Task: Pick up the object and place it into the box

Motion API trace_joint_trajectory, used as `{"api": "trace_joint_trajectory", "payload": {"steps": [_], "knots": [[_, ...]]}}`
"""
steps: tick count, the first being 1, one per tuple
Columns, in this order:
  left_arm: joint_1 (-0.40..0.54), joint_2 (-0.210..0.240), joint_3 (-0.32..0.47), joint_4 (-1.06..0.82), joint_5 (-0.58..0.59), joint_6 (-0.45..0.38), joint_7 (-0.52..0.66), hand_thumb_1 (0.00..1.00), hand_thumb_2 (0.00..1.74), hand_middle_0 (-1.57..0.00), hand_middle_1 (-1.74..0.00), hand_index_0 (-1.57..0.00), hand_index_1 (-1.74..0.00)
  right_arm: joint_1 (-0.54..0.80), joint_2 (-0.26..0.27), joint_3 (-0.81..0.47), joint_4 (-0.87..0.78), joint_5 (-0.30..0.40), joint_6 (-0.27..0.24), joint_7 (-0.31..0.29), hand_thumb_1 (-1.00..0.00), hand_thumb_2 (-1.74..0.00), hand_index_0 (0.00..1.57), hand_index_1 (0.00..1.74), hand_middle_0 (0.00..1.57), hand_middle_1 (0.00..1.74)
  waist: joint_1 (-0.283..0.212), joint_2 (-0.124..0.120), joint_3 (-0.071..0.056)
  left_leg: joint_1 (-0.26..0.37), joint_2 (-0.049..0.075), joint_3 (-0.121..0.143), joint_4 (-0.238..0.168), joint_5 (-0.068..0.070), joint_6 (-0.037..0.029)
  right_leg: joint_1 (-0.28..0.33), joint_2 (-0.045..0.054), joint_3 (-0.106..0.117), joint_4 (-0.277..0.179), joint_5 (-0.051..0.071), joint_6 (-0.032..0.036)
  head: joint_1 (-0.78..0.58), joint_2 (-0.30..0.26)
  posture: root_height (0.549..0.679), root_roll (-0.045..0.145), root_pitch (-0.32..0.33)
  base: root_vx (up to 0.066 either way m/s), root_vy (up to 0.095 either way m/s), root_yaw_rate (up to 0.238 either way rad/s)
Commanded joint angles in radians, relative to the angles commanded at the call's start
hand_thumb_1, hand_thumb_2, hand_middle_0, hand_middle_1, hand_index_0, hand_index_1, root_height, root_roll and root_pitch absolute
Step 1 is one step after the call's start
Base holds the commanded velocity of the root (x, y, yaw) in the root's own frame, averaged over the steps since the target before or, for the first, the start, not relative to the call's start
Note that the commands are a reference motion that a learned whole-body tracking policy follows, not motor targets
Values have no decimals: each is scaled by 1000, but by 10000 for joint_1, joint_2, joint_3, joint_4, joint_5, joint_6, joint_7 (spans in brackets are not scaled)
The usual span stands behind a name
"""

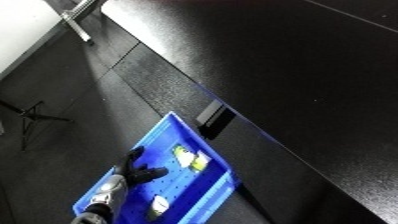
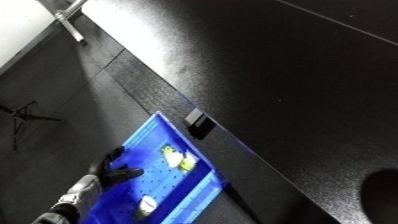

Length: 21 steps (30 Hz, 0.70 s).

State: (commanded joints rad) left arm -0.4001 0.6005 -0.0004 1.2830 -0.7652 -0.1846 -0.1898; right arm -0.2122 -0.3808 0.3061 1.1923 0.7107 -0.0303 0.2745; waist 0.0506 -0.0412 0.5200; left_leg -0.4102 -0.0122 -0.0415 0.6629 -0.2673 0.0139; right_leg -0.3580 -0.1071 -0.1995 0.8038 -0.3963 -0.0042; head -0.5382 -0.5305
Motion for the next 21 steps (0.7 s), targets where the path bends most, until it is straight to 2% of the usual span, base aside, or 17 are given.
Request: {"api": "trace_joint_trajectory", "payload": {"steps": [5,8,11,14,16,21], "knots": [[209,-362,-480,-799,234,2,85,0,0,0,0,0,0,-106,-36,-104,-35,30,-54,-152,0,0,0,0,0,0,-1,110,0,66,63,85,-40,-7,-26,-53,-18,39,-113,184,86,2057,-200,634,24,-14,-52,13,-119],[279,-547,-695,-989,564,187,208,0,0,0,0,0,0,-194,-33,-173,6,73,-127,-276,0,0,0,0,0,0,-20,172,0,151,104,117,-155,52,-57,-65,-48,56,-190,300,130,3333,-319,635,23,-13,-48,0,-85],[325,-677,-900,-990,904,433,215,0,0,0,0,0,0,-274,-105,-258,57,-69,-279,-452,0,0,0,0,0,0,-97,265,0,308,163,162,-327,127,-93,-47,-79,98,-297,408,169,4772,-735,638,22,-14,-45,26,-96],[390,-847,-1118,-876,1186,640,-65,0,0,0,0,0,0,-433,-225,-371,169,-229,-387,-586,0,0,0,0,0,0,-205,387,0,471,209,196,-437,170,-127,6,-114,161,-432,515,175,5707,-997,639,23,-19,-27,49,-92],[437,-960,-1226,-742,1288,751,-297,0,0,0,0,0,0,-570,-301,-470,256,-216,-333,-515,0,0,0,0,0,0,-286,453,0,548,219,232,-398,134,-121,28,-132,220,-489,583,171,6216,-1142,639,25,-24,-9,51,-106],[585,-1232,-1378,-415,1631,844,-494,0,0,0,0,0,0,-784,-422,-703,387,-336,-221,-263,0,0,0,0,0,0,-472,545,-22,638,193,370,-107,-81,-39,49,-141,369,-539,705,179,7021,-1455,639,29,-35,2,48,-168]]}}
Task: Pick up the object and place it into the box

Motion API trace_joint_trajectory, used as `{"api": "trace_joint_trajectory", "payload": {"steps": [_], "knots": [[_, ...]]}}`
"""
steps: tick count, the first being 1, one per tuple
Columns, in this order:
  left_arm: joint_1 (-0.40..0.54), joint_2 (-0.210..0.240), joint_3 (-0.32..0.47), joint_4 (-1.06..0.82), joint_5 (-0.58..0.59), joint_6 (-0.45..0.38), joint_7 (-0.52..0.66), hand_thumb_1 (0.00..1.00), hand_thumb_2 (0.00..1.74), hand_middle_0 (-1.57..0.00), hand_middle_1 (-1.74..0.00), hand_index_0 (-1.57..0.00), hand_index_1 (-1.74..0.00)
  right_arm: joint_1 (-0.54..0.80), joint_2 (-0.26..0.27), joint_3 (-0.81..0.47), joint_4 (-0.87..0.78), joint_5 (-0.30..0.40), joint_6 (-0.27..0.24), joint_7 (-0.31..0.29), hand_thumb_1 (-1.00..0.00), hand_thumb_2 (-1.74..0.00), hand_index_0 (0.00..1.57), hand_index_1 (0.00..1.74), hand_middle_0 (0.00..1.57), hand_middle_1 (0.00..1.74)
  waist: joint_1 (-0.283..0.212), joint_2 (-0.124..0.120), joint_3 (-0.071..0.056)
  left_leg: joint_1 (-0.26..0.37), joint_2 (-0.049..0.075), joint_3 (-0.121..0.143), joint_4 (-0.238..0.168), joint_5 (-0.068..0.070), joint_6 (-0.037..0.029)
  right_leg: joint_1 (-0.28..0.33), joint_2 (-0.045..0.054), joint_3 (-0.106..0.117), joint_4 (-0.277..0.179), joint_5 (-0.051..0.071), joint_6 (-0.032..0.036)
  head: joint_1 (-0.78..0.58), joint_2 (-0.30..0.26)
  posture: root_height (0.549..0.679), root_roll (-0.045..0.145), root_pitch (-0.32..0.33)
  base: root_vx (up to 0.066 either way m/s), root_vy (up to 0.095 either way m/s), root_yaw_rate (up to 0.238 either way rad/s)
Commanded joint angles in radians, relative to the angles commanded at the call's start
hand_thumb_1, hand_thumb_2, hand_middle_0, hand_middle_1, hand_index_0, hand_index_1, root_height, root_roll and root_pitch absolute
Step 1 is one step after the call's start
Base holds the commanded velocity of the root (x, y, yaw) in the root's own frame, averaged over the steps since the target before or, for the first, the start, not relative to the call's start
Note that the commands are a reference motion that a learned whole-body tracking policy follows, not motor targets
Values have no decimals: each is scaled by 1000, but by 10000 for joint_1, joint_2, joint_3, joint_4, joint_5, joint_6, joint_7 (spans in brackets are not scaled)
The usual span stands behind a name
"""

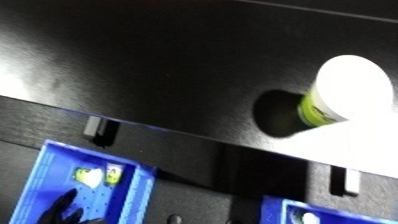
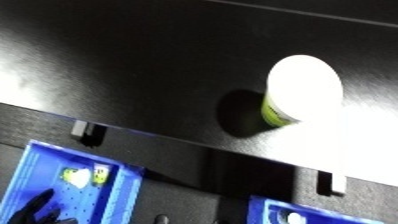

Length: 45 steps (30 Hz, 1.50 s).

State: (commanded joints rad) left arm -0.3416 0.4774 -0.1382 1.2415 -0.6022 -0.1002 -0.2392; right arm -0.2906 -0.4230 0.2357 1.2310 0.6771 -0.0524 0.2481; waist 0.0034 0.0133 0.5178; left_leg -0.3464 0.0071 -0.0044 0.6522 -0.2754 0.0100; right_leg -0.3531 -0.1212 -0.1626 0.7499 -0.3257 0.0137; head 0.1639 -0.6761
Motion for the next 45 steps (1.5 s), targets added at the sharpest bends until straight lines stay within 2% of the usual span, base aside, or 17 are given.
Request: {"api": "trace_joint_trajectory", "payload": {"steps": [8,15,18,24,25,29,31,32,33,34,35,37,38,40,41,44,45], "knots": [[325,-360,-137,-15,271,-643,178,0,0,0,0,0,0,40,-37,-120,-58,-246,-191,183,0,0,0,0,0,0,-186,37,-146,61,-49,184,255,-259,118,-5,94,183,7,36,-5,995,-410,640,32,-35,7,19,-133],[669,-557,-153,-109,267,-667,138,0,0,0,0,0,0,193,-132,-162,-120,-514,-359,524,0,0,0,0,0,0,-301,103,-223,102,-53,270,490,-462,212,-58,117,272,248,-64,-45,1404,-751,638,34,-41,25,31,-114],[715,-569,-141,-116,262,-616,101,0,0,0,0,0,0,197,-167,-165,-144,-591,-395,688,0,0,0,0,0,0,-316,120,-237,113,-58,287,517,-491,226,-69,119,288,298,-91,-50,1450,-729,637,35,-42,24,17,-50],[898,-437,-11,-244,321,-437,95,0,0,0,0,0,0,270,-390,119,-1002,-608,-188,1941,0,0,0,0,0,0,-367,65,-237,66,-24,344,568,-525,211,-170,135,295,416,-141,-38,1641,-584,636,33,-37,1,-6,-39],[898,-437,-11,-244,321,-437,95,0,0,0,0,0,0,270,-390,119,-1002,-608,-188,1941,0,0,0,0,0,0,-367,65,-237,66,-24,344,568,-525,211,-170,135,295,416,-141,-38,1641,-584,636,33,-37,-7,-16,-59],[1152,-191,178,-460,331,-302,98,0,0,0,0,0,0,769,-780,448,-2846,-362,744,3273,0,0,0,0,0,0,-466,-107,-224,4,48,391,597,-538,198,-231,131,276,439,-150,-14,1664,-535,636,31,-31,-7,-25,-69],[1199,-125,216,-490,326,-293,75,0,0,0,0,0,0,895,-882,506,-3259,-255,957,3574,0,0,0,0,0,0,-486,-146,-223,-8,66,400,608,-546,196,-242,123,271,445,-153,-6,1645,-540,635,30,-31,-8,-26,-68],[1249,-53,256,-516,316,-297,49,0,0,0,0,0,0,1032,-1000,557,-3756,-111,1216,3889,0,0,0,0,0,0,-509,-193,-224,-20,86,410,616,-553,192,-254,116,266,450,-157,2,1603,-543,635,30,-30,-7,-32,-72],[1352,85,332,-559,287,-320,4,0,0,0,0,0,0,1351,-1258,612,-4888,193,1785,4511,0,0,0,0,0,0,-566,-296,-236,-42,132,436,621,-562,183,-281,108,255,459,-166,14,1506,-571,635,29,-27,-6,-31,-78],[1352,85,332,-559,287,-320,4,0,0,0,0,0,0,1351,-1258,612,-4888,193,1785,4511,0,0,0,0,0,0,-566,-296,-236,-42,132,436,621,-562,183,-281,108,255,459,-166,14,1506,-571,635,29,-27,-6,-31,-78],[1449,199,392,-588,233,-347,-14,0,0,0,0,0,0,1674,-1513,597,-6084,401,2370,5076,0,0,0,0,0,0,-636,-400,-263,-62,181,466,620,-564,164,-307,105,250,466,-176,24,1311,-616,635,28,-25,0,-24,-94],[1487,239,416,-586,209,-362,-21,0,0,0,0,0,0,1815,-1619,575,-6577,447,2600,5339,0,0,0,0,0,0,-667,-442,-281,-67,204,479,616,-563,152,-316,104,248,467,-182,29,1257,-632,635,28,-24,5,-17,-84],[1556,320,443,-560,150,-388,-41,0,0,0,0,0,0,2046,-1831,552,-7497,541,3008,5894,0,0,0,0,0,0,-727,-521,-324,-69,247,506,609,-565,123,-318,99,243,464,-195,37,1132,-669,635,28,-23,17,-19,-80],[1582,354,448,-536,123,-400,-57,0,0,0,0,0,0,2134,-1936,544,-7879,606,3159,6154,0,0,0,0,0,0,-749,-551,-345,-67,268,518,607,-564,108,-316,94,240,462,-201,39,1089,-686,635,28,-23,19,-16,-59],[1632,426,431,-445,58,-437,-117,0,0,0,0,0,0,2252,-2185,504,-8676,915,3348,6766,0,0,0,0,0,0,-794,-603,-392,-56,311,546,593,-563,70,-304,86,230,451,-215,39,1005,-710,635,28,-22,28,-13,-49],[1711,478,374,-208,-61,-562,-234,0,0,0,0,0,0,2245,-2500,298,-9842,1767,3414,7544,0,0,0,0,0,0,-857,-644,-472,-36,375,591,559,-551,4,-291,84,231,423,-232,47,864,-754,635,28,-21,29,-3,-45],[1711,478,374,-208,-61,-562,-234,0,0,0,0,0,0,2245,-2500,298,-9842,1767,3414,7544,0,0,0,0,0,0,-857,-644,-472,-36,375,591,559,-551,4,-291,84,231,423,-232,47,864,-754,635,28,-21,32,0,-48]]}}
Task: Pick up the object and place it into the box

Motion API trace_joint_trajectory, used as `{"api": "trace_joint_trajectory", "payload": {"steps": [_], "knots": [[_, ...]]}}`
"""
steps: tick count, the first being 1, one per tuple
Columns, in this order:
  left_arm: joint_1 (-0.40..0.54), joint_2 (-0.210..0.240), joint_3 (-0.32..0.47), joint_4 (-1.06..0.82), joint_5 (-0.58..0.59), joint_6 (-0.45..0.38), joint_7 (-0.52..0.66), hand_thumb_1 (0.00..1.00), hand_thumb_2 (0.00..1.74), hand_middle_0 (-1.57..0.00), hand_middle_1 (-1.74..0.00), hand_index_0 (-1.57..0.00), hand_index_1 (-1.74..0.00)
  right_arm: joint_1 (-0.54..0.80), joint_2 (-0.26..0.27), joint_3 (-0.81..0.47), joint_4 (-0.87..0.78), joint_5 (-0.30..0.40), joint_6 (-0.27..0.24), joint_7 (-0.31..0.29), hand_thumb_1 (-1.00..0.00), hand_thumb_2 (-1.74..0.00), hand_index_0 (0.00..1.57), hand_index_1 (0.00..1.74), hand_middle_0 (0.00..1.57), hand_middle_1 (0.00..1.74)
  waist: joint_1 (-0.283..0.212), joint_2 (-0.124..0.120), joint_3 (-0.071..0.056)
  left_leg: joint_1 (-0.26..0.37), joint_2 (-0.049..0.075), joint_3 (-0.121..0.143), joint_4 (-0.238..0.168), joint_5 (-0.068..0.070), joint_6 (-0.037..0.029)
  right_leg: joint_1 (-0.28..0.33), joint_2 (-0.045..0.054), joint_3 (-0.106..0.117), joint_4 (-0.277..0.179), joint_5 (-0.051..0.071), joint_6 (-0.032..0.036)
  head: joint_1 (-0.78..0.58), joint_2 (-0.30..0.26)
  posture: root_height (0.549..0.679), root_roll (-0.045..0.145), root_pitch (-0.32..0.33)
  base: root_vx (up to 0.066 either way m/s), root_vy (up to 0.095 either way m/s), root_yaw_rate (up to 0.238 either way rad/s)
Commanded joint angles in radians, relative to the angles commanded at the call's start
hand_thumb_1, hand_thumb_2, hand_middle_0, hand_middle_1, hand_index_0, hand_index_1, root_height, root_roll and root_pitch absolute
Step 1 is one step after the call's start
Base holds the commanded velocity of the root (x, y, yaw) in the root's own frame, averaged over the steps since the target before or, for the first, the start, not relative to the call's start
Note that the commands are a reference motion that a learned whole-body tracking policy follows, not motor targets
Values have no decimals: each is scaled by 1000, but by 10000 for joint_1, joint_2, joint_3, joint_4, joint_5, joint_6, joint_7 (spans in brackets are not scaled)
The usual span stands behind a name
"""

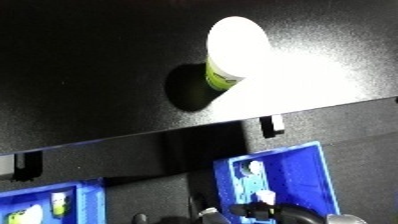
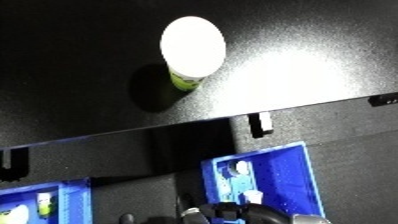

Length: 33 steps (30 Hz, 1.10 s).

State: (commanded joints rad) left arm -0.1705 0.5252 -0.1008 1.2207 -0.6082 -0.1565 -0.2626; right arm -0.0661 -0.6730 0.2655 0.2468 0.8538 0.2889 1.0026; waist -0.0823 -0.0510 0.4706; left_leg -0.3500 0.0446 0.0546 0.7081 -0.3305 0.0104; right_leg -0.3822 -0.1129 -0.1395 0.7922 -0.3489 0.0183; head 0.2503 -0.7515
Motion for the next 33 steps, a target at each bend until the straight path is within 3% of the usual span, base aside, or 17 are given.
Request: {"api": "trace_joint_trajectory", "payload": {"steps": [1,3,8,14,21,24,29,33], "knots": [[47,-31,-34,164,-67,-94,-51,0,0,0,0,0,0,-126,-62,-247,-764,756,-119,257,0,0,0,0,0,0,-38,-2,-61,1,34,28,-15,-1,-40,-1,10,18,-16,-15,6,-41,-12,635,29,-20,27,8,-40],[85,-103,-43,306,-95,-174,-85,0,0,0,0,0,0,-275,-33,-544,-1502,1559,-416,353,0,0,0,0,0,0,-77,13,-119,-8,61,51,-11,-18,-72,-2,23,43,-27,-36,12,-101,48,635,29,-18,29,12,-34],[186,-303,12,518,-57,-284,-152,0,0,0,0,0,0,-754,230,-1350,-2899,3353,-1574,5,0,0,0,0,0,0,-153,105,-220,-36,112,82,83,-92,-111,-34,42,111,54,-114,20,-113,497,634,32,-18,34,16,-6],[219,-534,101,585,24,-296,-166,0,0,0,0,0,0,-1792,661,-2405,-3742,4145,-2786,-1264,0,0,0,0,0,0,-189,257,-252,-115,96,120,177,-142,-145,-78,62,146,123,-162,-27,144,501,634,38,-16,5,30,6],[370,-799,42,521,53,-295,-142,0,0,0,0,0,0,-2685,676,-3608,-3585,3638,-5000,-3451,0,0,0,0,0,0,-259,403,-271,-114,43,165,264,-220,-147,-77,81,211,135,-161,-90,335,426,635,46,-18,22,35,-4],[433,-867,-33,425,-4,-267,-141,0,0,0,0,0,0,-2969,565,-3888,-3574,3205,-5697,-4275,0,0,0,0,0,0,-270,460,-263,-73,20,187,248,-226,-136,-56,95,248,117,-162,-108,324,443,635,48,-21,28,40,-27],[485,-998,-121,261,-53,-206,-32,0,0,0,0,0,0,-3429,306,-4010,-3498,1800,-6294,-5964,0,0,0,0,0,0,-256,525,-238,-13,-13,213,211,-209,-115,-30,121,305,120,-181,-157,332,482,635,52,-24,25,33,-9],[499,-1050,-161,153,-48,-75,100,0,0,0,0,0,0,-3669,1,-3944,-3292,267,-6048,-7698,0,0,0,0,0,0,-220,548,-194,12,-49,206,200,-195,-96,0,127,319,112,-185,-190,406,565,635,53,-28,16,10,15]]}}
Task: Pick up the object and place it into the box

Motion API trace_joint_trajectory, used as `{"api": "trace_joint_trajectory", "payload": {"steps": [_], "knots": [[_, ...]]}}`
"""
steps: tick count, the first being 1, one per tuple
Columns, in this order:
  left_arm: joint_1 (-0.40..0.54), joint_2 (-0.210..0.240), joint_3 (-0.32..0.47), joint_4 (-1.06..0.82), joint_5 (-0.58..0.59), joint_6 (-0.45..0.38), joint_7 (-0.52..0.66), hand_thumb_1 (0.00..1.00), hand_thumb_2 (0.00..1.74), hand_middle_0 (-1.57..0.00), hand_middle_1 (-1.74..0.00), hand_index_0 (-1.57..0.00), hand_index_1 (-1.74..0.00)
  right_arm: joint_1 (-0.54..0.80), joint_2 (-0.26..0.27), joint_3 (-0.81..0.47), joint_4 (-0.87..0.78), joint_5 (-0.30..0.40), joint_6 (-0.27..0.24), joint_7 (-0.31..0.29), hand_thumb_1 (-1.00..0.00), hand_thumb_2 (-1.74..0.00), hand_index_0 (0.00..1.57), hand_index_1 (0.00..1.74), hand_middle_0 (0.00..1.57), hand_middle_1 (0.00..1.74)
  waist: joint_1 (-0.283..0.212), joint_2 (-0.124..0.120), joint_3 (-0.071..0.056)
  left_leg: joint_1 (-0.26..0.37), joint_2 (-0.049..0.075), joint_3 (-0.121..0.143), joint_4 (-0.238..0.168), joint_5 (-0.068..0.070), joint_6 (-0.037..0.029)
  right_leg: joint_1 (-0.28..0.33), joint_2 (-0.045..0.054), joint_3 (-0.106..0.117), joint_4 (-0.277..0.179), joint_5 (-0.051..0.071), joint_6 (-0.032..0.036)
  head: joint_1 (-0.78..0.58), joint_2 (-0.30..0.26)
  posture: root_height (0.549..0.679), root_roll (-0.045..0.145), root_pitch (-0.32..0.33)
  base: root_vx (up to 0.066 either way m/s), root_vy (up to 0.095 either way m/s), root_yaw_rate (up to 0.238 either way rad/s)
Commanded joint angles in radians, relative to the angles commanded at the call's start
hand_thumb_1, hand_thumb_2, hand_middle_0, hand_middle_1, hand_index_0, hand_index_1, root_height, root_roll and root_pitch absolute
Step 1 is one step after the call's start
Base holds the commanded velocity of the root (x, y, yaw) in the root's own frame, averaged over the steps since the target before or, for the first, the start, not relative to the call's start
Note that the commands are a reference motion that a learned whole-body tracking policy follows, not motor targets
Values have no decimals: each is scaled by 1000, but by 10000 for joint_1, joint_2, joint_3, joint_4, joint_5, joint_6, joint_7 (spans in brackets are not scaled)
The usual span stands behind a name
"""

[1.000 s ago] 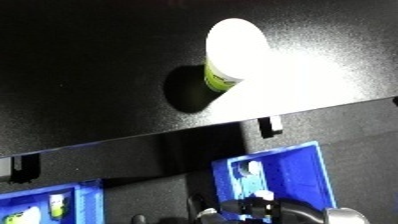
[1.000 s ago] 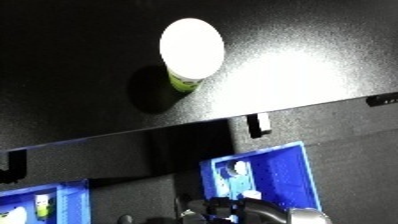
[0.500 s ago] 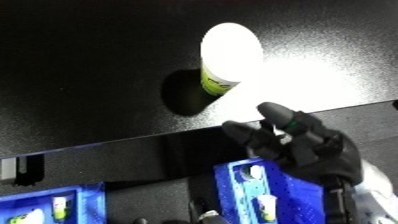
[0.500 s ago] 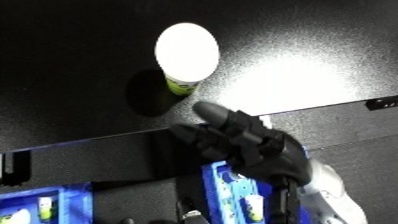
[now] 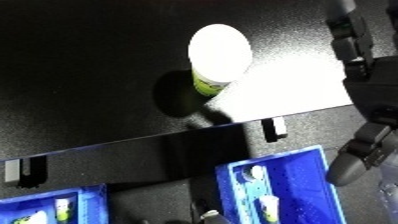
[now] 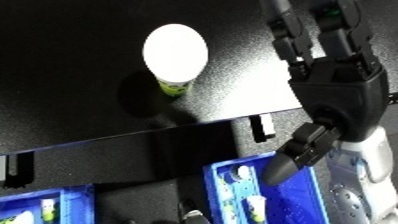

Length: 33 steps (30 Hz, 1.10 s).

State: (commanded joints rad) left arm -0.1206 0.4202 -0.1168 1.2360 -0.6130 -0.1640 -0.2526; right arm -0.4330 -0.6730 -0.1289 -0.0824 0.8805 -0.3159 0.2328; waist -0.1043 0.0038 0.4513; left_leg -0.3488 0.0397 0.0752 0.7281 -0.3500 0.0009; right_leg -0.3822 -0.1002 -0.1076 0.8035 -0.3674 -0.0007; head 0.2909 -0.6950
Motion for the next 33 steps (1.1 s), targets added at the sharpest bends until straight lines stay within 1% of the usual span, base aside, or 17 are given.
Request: {"api": "trace_joint_trajectory", "payload": {"steps": [3,5,10,14,18,23,27,33], "knots": [[6,-15,-10,-18,22,37,54,0,0,0,0,0,0,-139,-210,261,136,-820,620,-1081,0,0,0,0,0,0,51,-5,47,11,-30,-30,-11,15,17,15,3,1,-14,0,-24,120,131,635,53,-30,6,-3,27],[5,-15,-12,-15,52,40,58,0,0,0,0,0,0,-255,-361,488,269,-1177,1042,-1551,0,0,0,0,0,0,96,-10,74,16,-48,-53,-23,23,30,19,1,-2,-21,-5,-41,201,162,635,53,-30,3,-5,28],[-7,-38,-100,-70,123,44,96,0,0,0,0,0,0,-681,-584,1112,742,-1710,1858,-2202,0,0,0,0,0,0,246,13,117,-21,-93,-117,13,38,59,-1,-18,-9,44,-34,-94,576,312,634,53,-33,6,-3,44],[-54,-59,-203,-147,184,78,153,0,0,0,0,0,0,-1133,-645,1602,1253,-1900,2356,-2577,0,0,0,0,0,0,376,66,138,-45,-140,-175,19,39,81,-22,-45,-20,88,-58,-126,974,616,633,53,-33,8,-5,71],[-90,-73,-319,-225,214,154,210,0,0,0,0,0,0,-1589,-644,2052,1849,-2043,2724,-2711,0,0,0,0,0,0,494,146,157,-70,-187,-228,43,31,102,-54,-80,-36,153,-93,-159,1393,999,632,53,-34,16,1,63],[-92,-95,-429,-328,245,233,244,0,0,0,0,0,0,-2202,-682,2547,2568,-1900,3032,-2597,0,0,0,0,0,0,631,252,190,-150,-249,-275,118,24,121,-129,-111,-37,259,-136,-220,1906,1431,631,55,-34,8,11,60],[-135,-132,-542,-399,243,313,283,0,0,0,0,0,0,-2688,-629,2891,2991,-1795,3248,-2499,0,0,0,0,0,0,713,333,198,-205,-299,-306,160,22,123,-197,-140,-33,330,-153,-246,2264,1585,630,57,-33,4,16,49],[-188,-206,-670,-561,254,496,333,0,0,0,0,0,0,-3315,-479,3380,3389,-1744,3682,-2334,0,0,0,0,0,0,835,425,194,-254,-352,-332,214,13,120,-256,-213,-26,410,-177,-268,2689,1610,629,61,-33,16,22,39]]}}
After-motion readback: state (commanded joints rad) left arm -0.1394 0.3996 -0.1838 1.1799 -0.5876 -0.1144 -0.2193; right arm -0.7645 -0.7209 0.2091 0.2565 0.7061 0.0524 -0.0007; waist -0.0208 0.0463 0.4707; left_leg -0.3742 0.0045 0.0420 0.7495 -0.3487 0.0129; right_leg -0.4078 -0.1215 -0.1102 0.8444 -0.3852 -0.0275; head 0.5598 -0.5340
